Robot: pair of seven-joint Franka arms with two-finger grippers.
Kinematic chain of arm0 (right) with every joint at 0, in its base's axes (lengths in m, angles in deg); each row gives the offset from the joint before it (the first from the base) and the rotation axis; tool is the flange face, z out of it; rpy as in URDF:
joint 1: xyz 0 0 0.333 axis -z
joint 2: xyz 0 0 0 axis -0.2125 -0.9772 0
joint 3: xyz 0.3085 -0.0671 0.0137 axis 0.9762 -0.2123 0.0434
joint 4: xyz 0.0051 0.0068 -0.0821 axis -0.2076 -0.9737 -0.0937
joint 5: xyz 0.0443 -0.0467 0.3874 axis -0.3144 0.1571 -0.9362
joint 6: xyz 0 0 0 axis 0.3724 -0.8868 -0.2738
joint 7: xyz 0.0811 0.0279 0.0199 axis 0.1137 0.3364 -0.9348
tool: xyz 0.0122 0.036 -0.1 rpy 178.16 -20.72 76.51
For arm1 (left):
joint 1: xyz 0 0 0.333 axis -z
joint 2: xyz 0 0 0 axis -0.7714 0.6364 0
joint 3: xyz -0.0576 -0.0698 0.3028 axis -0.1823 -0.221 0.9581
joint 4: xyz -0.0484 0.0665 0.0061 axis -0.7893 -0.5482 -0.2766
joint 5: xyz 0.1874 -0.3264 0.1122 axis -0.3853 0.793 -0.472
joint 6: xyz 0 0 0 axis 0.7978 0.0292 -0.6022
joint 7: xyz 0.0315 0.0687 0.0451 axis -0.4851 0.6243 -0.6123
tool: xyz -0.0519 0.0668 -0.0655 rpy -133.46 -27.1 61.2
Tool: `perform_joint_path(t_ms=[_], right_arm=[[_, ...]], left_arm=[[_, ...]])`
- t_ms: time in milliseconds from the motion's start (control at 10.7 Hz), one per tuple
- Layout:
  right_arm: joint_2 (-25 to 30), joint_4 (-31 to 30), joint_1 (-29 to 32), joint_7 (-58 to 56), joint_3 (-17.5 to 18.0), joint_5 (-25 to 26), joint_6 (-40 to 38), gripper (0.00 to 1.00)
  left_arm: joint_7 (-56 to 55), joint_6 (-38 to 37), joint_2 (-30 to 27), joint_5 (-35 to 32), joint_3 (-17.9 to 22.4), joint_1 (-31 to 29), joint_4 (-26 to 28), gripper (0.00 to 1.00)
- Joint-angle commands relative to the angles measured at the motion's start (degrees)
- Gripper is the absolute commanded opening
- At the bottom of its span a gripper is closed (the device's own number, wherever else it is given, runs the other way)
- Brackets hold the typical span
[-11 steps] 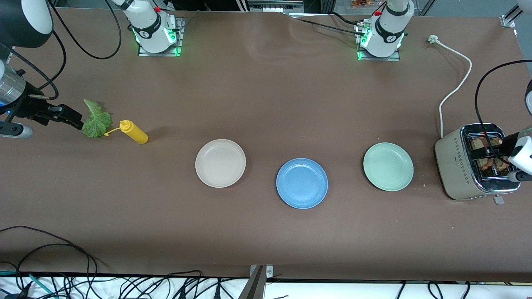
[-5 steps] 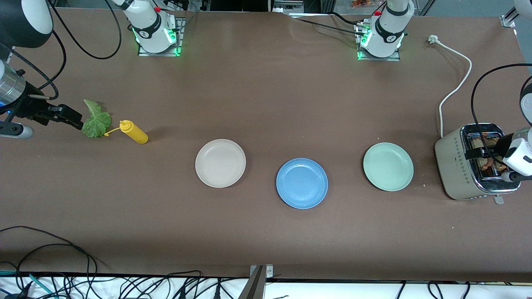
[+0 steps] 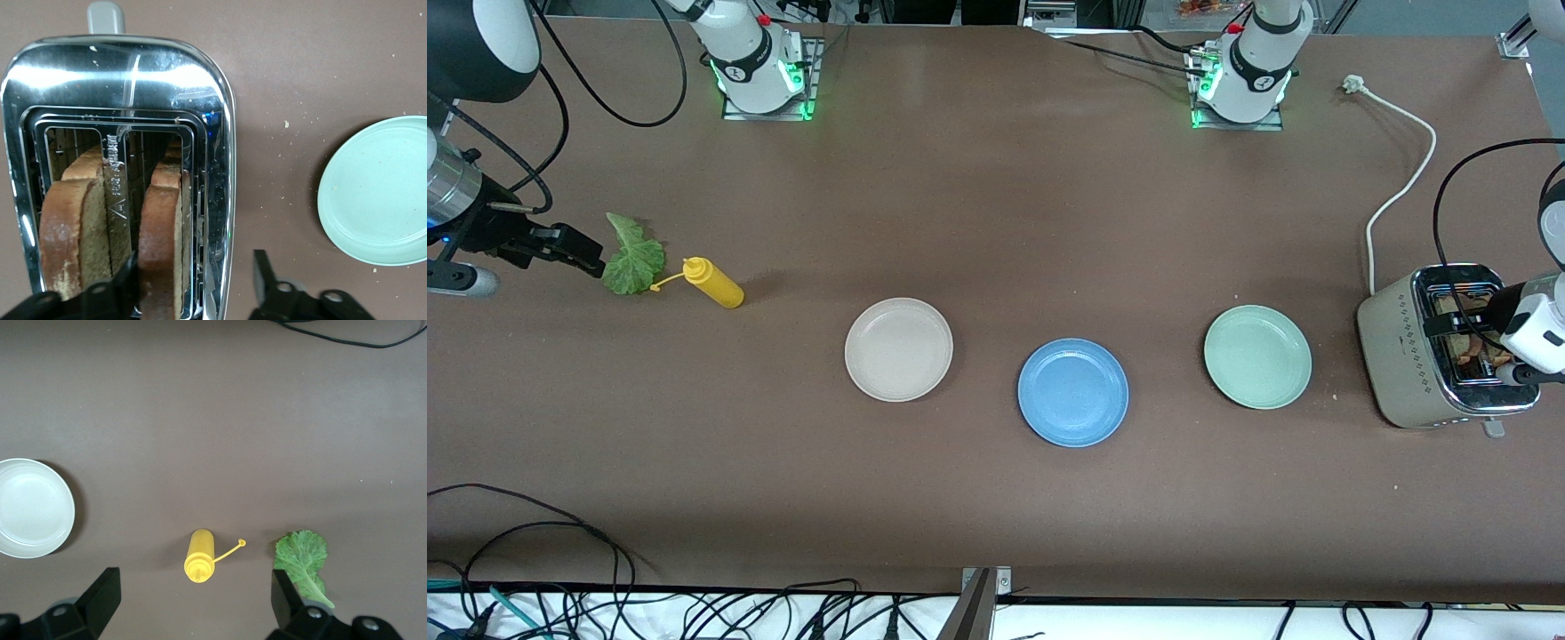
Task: Make sandwich in blue plate with both arms
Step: 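Lower the left gripper into the toaster and grasp a bread slice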
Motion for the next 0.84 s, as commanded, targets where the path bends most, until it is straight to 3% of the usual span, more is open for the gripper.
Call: perform_joint_path(t_ms=[0,281,562,749], right_arm=[[-0.4,1.3,0.0,1.0,0.1,0.8,-0.8,1.0],[-0.4,1.2,0.0,0.8,0.1,0.8,-0.8,1.0],[-0.4,1.3,0.1,0.7,0.1,0.6,-0.8,1.0],[-0.4,1.2,0.1,0.6,0.1,0.6,-0.9,1.0]], left_arm=[[2.0,0.2,-0.5,1.4,-0.1,-0.4,0.5,0.44],[2.0,0.0,-0.5,1.4,-0.1,-0.3,0.4,0.23],[1.9,-1.7,-1.0,1.2,-0.1,-0.3,-0.2,0.15],[2.0,-2.8,-1.6,0.7,0.0,-0.3,-0.5,0.05]])
